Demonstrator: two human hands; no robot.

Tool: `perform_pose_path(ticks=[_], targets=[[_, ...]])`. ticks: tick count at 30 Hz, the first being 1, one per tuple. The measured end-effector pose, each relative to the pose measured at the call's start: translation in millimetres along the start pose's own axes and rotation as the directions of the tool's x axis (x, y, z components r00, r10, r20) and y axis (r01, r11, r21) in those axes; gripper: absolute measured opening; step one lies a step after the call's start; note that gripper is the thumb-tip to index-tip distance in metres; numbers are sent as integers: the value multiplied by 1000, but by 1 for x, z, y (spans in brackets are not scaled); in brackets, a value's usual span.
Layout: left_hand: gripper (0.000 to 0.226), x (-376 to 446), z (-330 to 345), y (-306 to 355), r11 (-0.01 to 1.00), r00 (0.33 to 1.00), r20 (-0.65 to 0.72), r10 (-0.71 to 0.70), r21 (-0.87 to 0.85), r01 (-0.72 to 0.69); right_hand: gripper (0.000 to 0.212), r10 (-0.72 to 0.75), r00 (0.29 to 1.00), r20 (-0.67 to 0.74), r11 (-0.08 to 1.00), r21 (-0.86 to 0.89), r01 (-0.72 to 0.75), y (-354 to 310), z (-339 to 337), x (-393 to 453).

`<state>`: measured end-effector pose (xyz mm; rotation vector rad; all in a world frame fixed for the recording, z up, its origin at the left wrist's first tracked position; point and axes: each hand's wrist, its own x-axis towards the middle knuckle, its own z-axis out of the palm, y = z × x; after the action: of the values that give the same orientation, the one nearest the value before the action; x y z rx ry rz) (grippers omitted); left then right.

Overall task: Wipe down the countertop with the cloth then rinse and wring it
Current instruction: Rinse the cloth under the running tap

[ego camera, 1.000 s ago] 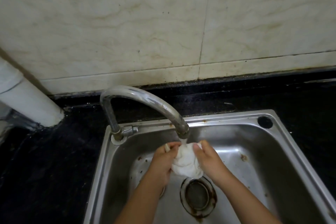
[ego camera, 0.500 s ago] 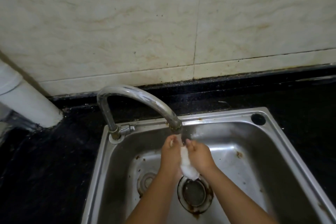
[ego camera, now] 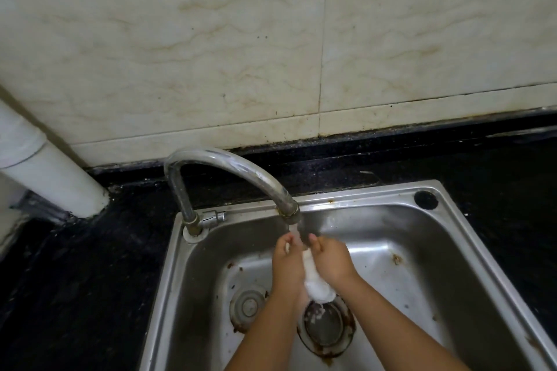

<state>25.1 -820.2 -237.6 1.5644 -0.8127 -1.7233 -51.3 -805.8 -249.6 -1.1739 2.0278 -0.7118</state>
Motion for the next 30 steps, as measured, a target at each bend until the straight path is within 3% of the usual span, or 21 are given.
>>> perform_pose_path(ticks=[4,8,11,13,16,18,21,24,30], targets=[[8,9,-8,-5,980,990,-108,-92,-187,71,39,129,992,6,953,276,-125,13,-2,-8],[9,15,-18,-12,875,978,76,-195,-436,209,30,136,990,28,885,445,-134,14,-9,-11],[16,17,-25,-20,886,982,85,-167,-425,187,14,107,992,65,840,528,-125,13,-10,-12],[19,12,-25,-22,889,968,155,-200,-388,245,19,98,994,50,817,566,-109,11,-10,-13],[32,6,-19,-19,895,930,183,-320,-263,360,26,20,1000,-11,822,570,-11,9,-9,-20],[29,12,-16,-18,931,950,74,-302,-189,311,30,-47,999,4,837,547,37,7,-7,-28],[30,19,-8,-13,915,946,-5,-325,-255,313,22,-58,996,-68,889,451,83,6,0,-38],[28,20,-6,-10,961,979,-65,-195,-213,178,23,-34,987,-155,896,433,99,7,3,-44],[36,14,-4,-3,922,971,82,-226,-302,241,31,-90,989,-119,932,339,126,6,15,-45]])
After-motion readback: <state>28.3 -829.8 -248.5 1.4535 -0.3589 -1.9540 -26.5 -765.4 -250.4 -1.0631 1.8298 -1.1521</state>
